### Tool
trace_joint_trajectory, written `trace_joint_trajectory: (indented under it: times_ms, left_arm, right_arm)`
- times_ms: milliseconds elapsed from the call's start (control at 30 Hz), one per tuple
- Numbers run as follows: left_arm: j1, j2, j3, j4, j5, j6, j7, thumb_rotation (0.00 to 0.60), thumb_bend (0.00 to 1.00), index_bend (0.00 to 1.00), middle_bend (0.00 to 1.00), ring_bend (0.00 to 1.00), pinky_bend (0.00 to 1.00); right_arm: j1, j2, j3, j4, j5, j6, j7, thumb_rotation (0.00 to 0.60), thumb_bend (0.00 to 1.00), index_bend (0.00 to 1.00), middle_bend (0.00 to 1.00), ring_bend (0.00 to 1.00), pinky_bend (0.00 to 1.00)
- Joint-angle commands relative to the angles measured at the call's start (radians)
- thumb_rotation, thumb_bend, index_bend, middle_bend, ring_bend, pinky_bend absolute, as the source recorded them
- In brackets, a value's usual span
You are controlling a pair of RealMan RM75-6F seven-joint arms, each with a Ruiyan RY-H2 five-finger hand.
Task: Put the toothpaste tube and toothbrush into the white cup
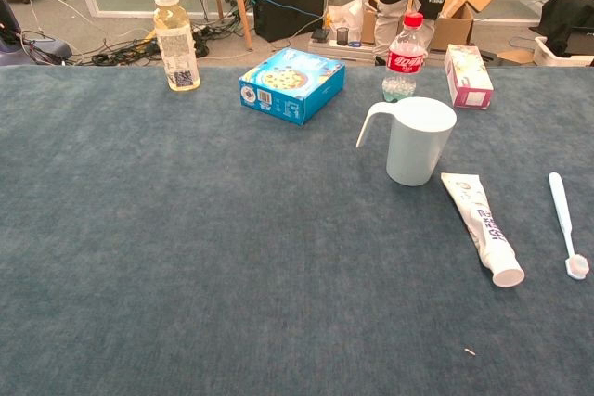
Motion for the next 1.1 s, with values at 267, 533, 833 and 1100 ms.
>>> trace_joint_trajectory:
  times_ms: [267,533,833,1100]
  left_arm:
    - [-0.001,-0.001,0.002,-0.002,0.005,0.001,0.001,0.600,0.00,0.67,0.41,0.46,0.29]
    - [-0.002,0.000,0.002,-0.003,0.002,-0.003,0.000,0.600,0.00,0.67,0.41,0.46,0.29]
    - [-0.002,0.001,-0.003,-0.004,-0.010,-0.007,0.001,0.600,0.00,0.67,0.40,0.46,0.29]
    - [0.002,0.006,-0.002,-0.013,-0.002,0.007,0.000,0.600,0.00,0.67,0.40,0.46,0.29]
  right_arm:
    - [-0.003,0.001,-0.001,-0.002,-0.002,0.005,0.001,0.600,0.08,0.24,0.28,0.32,0.48]
    - [-0.002,0.000,0.000,0.000,0.001,0.001,0.001,0.600,0.08,0.24,0.28,0.32,0.48]
    - [0.017,-0.002,0.009,0.006,-0.009,-0.010,-0.013,0.600,0.08,0.24,0.28,0.32,0.48]
    - [0.113,0.062,0.020,-0.021,-0.091,-0.096,-0.114,0.600,0.08,0.24,0.39,0.44,0.62]
